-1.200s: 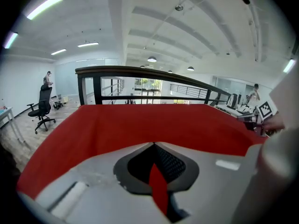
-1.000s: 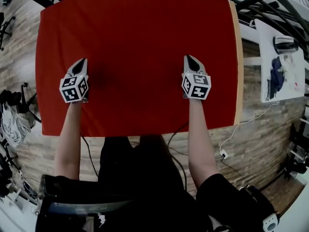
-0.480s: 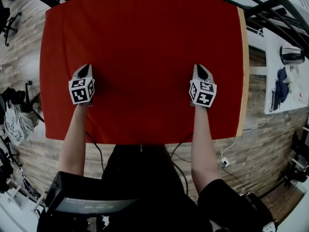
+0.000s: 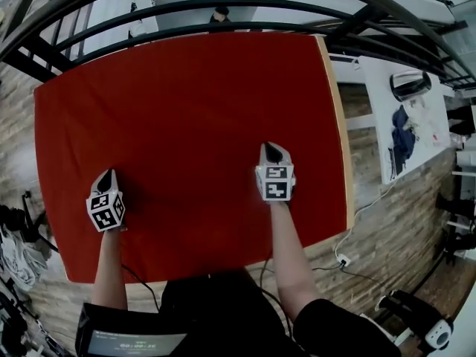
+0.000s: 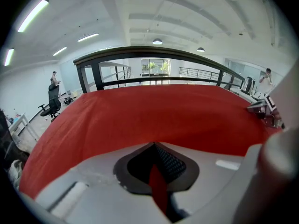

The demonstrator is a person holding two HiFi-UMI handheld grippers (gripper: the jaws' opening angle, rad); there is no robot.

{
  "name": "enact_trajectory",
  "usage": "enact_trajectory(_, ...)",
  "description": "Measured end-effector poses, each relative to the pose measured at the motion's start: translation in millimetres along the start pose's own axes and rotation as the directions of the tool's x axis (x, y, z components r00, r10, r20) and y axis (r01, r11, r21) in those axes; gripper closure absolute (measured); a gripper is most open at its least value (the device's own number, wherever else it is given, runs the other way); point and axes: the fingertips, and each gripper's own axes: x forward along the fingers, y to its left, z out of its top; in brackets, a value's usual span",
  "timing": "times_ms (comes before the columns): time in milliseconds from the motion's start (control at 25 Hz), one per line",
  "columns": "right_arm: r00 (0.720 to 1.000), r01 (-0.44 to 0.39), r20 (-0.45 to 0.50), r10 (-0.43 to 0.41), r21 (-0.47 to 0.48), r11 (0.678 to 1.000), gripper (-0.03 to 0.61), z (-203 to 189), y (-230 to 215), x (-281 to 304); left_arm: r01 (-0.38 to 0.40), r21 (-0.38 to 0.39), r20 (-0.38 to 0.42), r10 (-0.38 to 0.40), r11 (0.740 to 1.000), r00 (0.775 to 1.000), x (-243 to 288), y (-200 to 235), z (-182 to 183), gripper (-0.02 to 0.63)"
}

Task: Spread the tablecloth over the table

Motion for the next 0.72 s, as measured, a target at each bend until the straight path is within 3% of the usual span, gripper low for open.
enact_trajectory(360, 0.999, -0.052, 0.002, 0.052, -0.016, 0.999, 0.569, 20.4, -25.1, 29.3, -0.012, -0.005, 0.004, 0.012, 1.0, 1.0, 16.3, -14.0, 19.5, 0.607)
enact_trajectory(720, 1.0, -0.027, -0.003, 0.027, -0.016, 0.999, 0.569, 34.8, -46.9, 42.0, 0.003, 0.016, 0.018, -0.004, 1.0, 1.0, 38.3, -27.0, 42.8, 0.607)
